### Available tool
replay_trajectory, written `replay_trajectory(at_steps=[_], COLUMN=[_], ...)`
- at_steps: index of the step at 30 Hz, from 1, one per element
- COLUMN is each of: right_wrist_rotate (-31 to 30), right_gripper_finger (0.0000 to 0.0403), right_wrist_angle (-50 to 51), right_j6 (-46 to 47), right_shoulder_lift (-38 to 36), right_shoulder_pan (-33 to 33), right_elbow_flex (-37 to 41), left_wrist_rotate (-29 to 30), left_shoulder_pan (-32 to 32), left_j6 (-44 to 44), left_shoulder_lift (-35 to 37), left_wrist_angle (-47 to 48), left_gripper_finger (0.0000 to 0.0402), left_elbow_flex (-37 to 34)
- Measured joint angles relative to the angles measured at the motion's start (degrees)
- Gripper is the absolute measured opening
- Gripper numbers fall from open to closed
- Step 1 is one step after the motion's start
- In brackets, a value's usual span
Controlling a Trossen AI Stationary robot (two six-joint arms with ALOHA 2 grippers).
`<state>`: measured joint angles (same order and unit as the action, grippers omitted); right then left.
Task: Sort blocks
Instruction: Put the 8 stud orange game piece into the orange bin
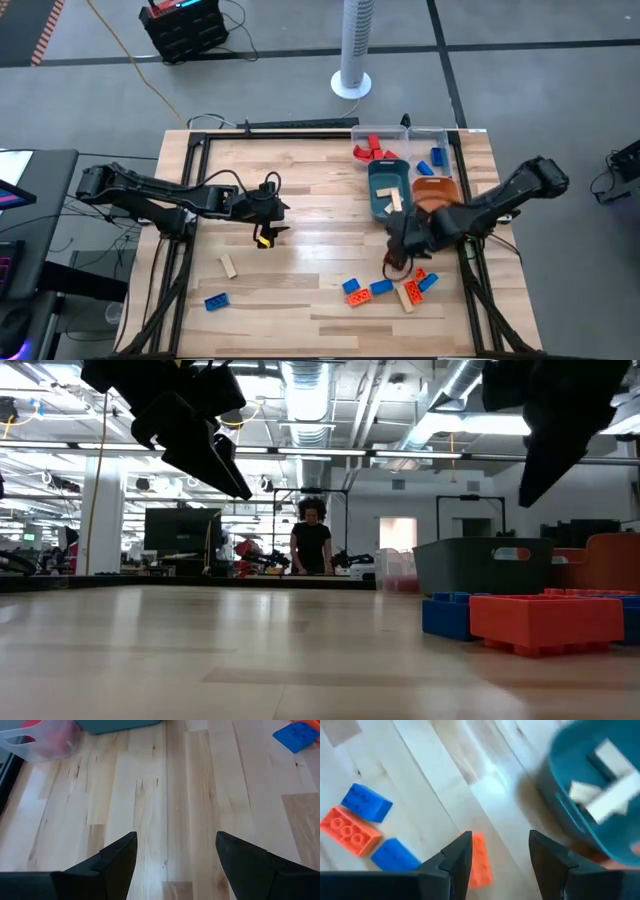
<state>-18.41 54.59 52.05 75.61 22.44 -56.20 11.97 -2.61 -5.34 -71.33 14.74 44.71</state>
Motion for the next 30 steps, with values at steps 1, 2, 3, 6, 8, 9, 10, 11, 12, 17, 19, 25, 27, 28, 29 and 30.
replay_trajectory(at_steps=[1, 2, 3, 6, 8, 9, 10, 11, 12, 17, 19, 25, 27, 28, 29, 30], right_wrist_rotate=[-2.1, -4.5, -7.0, -11.9, -12.3, -12.3, -12.3, -12.0, -11.4, -8.1, -5.9, -1.3, -1.0, -0.1, 0.7, 1.7], right_gripper_finger=[0.0194, 0.0195, 0.0196, 0.02, 0.0205, 0.0208, 0.0211, 0.0215, 0.0219, 0.0238, 0.0239, 0.024, 0.024, 0.024, 0.024, 0.024], right_wrist_angle=[-2.3, -4.5, -6.8, -10.3, -10.2, -10.0, -9.7, -9.6, -9.6, -8.8, -7.7, -7.6, -7.6, -8.4, -9.7, -11.4], right_j6=[0.1, 0.4, 0.8, 3.3, 5.8, 7.2, 8.3, 9.1, 9.3, 9.1, 8.2, 4.5, 3.9, 3.6, 3.4, 3.3], right_shoulder_lift=[0.9, 1.8, 2.8, 5.9, 8.0, 9.0, 10.0, 10.9, 11.8, 13.0, 13.1, 13.8, 13.7, 13.6, 13.6, 13.5], right_shoulder_pan=[1.7, 3.3, 4.9, 8.4, 10.0, 10.5, 10.9, 11.2, 11.3, 10.5, 9.7, 7.1, 6.4, 6.2, 6.1, 5.8], right_elbow_flex=[0.6, 1.1, 1.7, 3.2, 3.8, 4.2, 4.3, 4.4, 4.4, 4.4, 4.4, 4.4, 4.4, 4.7, 5.4, 6.3], left_wrist_rotate=[0.0, 0.0, 0.0, 0.0, 0.0, 0.0, 0.0, 0.0, 0.0, 0.0, 0.0, 0.0, 0.0, 0.0, 0.0, 0.0], left_shoulder_pan=[0.0, 0.0, 0.0, 0.0, 0.0, 0.0, 0.0, 0.0, 0.0, 0.0, 0.0, 0.0, 0.0, 0.0, 0.0, 0.0], left_j6=[-0.1, -0.2, -0.4, -0.6, -0.9, -1.0, -1.0, -1.1, -1.1, -1.3, -1.3, -1.3, -1.3, -1.3, -1.1, -1.0], left_shoulder_lift=[0.0, 0.0, 0.0, 0.0, 0.0, 0.0, 0.0, 0.0, 0.0, 0.0, 0.0, 0.0, 0.0, 0.0, 0.0, 0.0], left_wrist_angle=[0.0, 0.0, 0.0, 0.0, 0.1, 0.3, 0.5, 0.6, 0.5, 0.5, 0.5, 0.4, 0.4, 0.4, 0.5, 0.8], left_gripper_finger=[0.0265, 0.0265, 0.0265, 0.0265, 0.0265, 0.0265, 0.0265, 0.0265, 0.0265, 0.0265, 0.0265, 0.0265, 0.0265, 0.0265, 0.0265, 0.0265], left_elbow_flex=[0.0, 0.0, 0.0, 0.0, 0.0, 0.0, 0.0, 0.0, 0.0, 0.0, 0.0, 0.0, 0.0, 0.0, 0.0, 0.0])
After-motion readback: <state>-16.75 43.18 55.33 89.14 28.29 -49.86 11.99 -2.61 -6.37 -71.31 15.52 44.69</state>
